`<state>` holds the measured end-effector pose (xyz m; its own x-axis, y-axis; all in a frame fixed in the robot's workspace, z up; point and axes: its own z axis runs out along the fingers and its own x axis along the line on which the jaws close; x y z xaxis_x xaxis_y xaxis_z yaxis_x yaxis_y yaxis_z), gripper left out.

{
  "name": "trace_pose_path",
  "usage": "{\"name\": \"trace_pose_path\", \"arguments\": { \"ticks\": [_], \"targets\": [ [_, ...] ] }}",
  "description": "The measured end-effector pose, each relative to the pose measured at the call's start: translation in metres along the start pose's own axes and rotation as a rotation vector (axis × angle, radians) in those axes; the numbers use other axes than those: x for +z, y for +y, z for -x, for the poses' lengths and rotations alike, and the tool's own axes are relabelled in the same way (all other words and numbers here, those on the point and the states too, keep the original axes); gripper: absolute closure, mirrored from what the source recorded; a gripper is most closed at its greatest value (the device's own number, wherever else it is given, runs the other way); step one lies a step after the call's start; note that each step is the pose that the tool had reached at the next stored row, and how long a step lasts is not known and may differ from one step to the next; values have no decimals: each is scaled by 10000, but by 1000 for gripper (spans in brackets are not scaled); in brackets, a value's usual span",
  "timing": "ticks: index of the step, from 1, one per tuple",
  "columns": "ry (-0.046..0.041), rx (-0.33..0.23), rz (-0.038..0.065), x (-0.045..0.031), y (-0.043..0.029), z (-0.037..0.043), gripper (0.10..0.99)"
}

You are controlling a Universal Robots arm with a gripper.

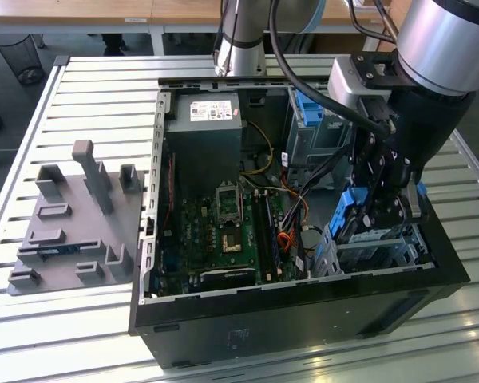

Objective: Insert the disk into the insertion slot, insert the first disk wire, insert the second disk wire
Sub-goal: 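Insert the disk into the insertion slot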

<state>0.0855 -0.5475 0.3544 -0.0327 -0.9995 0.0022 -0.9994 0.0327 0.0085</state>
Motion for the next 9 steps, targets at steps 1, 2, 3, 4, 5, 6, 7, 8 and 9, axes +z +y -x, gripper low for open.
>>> {"name": "trace_pose_path", "arguments": {
  "ticks": [1, 2, 3, 4, 5, 6, 7, 8, 9],
  "targets": [
    [1, 0, 0, 3, 0, 0, 722],
    [-1, 0, 0, 8, 0, 0, 722],
    [-2, 0, 0, 14, 0, 0, 722],
    [-3, 0, 0, 20, 0, 0, 722],
    [-1, 0, 0, 26, 0, 0, 722],
    [-1, 0, 0, 32, 0, 0, 722],
    [-1, 0, 0, 37, 0, 0, 722],
    [-1, 0, 0, 41, 0, 0, 722],
    [-1, 0, 0, 45, 0, 0, 722]
  ]
}}
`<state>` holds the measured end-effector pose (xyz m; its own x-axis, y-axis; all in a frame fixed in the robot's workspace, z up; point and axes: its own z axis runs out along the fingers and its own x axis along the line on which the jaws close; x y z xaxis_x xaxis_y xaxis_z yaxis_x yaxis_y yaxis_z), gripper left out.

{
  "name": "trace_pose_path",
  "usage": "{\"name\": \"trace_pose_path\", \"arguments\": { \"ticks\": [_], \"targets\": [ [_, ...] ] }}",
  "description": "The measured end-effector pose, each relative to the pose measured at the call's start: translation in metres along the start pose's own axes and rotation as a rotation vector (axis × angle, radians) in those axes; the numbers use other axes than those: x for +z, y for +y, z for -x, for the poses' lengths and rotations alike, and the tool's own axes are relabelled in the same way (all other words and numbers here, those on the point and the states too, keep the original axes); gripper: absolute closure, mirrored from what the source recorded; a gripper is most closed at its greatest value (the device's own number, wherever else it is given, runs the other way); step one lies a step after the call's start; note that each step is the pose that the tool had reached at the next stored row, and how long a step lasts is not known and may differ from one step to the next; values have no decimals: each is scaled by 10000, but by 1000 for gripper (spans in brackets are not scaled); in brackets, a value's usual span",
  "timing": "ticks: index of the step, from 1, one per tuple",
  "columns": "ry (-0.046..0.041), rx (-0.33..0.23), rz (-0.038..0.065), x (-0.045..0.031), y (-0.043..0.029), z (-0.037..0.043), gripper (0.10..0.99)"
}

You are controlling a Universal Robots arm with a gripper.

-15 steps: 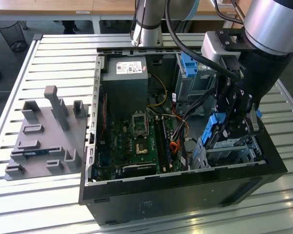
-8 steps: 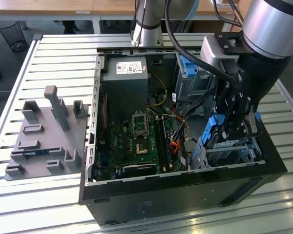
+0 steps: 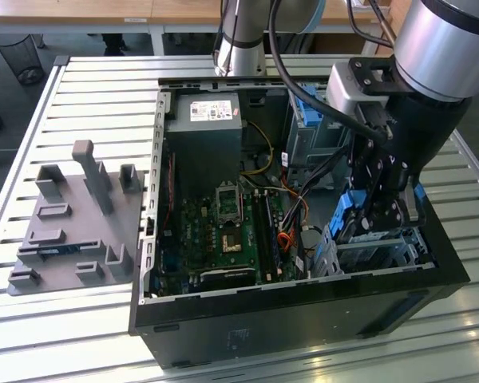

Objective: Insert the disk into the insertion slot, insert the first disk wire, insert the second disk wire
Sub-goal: 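Insert the disk into the insertion slot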

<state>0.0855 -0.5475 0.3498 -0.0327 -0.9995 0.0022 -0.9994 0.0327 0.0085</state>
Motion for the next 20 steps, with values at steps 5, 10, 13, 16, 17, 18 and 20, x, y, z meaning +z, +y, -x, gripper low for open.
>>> {"name": "trace_pose_path", "arguments": {
  "ticks": [5, 10, 13, 16, 17, 18, 20],
  "targets": [
    [14, 0, 0, 21, 0, 1, 647],
    [13, 0, 0, 40, 0, 0, 663],
    [16, 0, -1, 52, 0, 0, 788],
    [17, 0, -1, 61, -1, 0, 902],
    [17, 0, 0, 62, -1, 0, 902],
    [17, 0, 0, 63, -1, 0, 961],
    [15, 0, -1, 64, -1, 0, 980]
  ]
}}
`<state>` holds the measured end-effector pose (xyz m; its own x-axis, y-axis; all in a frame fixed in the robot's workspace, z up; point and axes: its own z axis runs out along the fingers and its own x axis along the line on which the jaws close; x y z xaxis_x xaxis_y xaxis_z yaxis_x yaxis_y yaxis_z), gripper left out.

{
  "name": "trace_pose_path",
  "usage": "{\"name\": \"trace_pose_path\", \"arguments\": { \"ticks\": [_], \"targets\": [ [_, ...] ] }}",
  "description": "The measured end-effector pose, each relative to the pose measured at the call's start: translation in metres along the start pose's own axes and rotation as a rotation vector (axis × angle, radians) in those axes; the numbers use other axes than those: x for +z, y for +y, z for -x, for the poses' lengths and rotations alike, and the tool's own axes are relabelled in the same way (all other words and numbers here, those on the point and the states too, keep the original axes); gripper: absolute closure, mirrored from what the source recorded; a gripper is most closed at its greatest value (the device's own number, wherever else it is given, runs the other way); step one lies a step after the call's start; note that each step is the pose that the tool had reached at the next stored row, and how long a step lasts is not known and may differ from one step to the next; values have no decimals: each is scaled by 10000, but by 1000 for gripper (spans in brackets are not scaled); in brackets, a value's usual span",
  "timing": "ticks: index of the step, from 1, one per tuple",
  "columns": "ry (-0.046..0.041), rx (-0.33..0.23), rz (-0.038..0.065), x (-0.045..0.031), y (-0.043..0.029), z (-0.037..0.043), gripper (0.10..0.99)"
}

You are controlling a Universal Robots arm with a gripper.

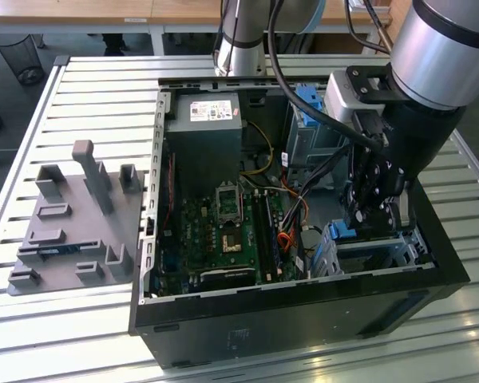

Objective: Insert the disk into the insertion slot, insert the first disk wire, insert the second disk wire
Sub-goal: 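Insert the disk into the insertion slot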

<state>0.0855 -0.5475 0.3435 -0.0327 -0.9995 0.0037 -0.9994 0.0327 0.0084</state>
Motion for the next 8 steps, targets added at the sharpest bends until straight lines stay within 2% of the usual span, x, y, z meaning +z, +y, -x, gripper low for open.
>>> {"name": "trace_pose_path", "arguments": {
  "ticks": [8],
  "targets": [
    [0, 0, 0, -11, 0, 0, 980]
  ]
}}
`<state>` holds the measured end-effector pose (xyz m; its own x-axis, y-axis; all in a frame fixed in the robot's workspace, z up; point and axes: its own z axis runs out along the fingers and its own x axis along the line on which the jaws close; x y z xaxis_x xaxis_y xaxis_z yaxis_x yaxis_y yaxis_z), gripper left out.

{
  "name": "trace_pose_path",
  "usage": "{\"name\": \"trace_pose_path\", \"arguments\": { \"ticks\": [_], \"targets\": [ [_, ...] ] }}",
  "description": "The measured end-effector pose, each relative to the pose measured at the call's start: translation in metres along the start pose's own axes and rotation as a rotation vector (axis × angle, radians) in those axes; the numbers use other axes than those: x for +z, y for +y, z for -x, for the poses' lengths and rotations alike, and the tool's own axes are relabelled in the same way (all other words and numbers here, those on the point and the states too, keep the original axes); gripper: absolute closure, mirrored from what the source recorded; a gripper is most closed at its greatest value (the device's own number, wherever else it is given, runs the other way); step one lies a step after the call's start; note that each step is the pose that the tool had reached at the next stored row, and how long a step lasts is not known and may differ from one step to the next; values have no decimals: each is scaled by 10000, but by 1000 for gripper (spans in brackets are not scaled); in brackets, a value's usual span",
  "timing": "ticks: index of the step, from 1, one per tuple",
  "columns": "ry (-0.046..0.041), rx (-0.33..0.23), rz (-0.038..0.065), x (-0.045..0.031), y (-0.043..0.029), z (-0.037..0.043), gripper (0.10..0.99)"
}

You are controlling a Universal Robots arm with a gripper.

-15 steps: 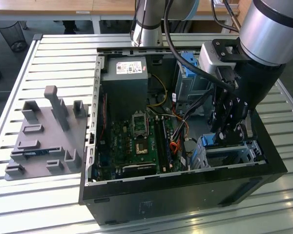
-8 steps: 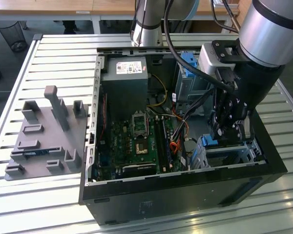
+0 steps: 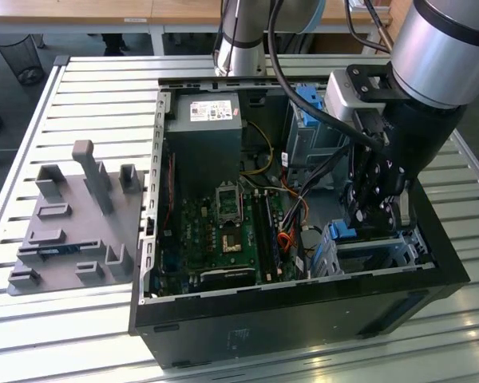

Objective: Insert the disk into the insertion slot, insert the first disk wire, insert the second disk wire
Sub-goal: 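Insert the disk into the insertion slot, then insert the first disk wire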

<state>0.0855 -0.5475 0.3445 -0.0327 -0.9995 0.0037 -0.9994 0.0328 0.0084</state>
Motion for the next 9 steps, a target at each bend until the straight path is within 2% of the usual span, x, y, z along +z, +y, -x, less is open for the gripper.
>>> {"name": "trace_pose_path", "arguments": {
  "ticks": [9],
  "targets": [
    [0, 0, 0, -6, -3, 0, 980]
  ]
}}
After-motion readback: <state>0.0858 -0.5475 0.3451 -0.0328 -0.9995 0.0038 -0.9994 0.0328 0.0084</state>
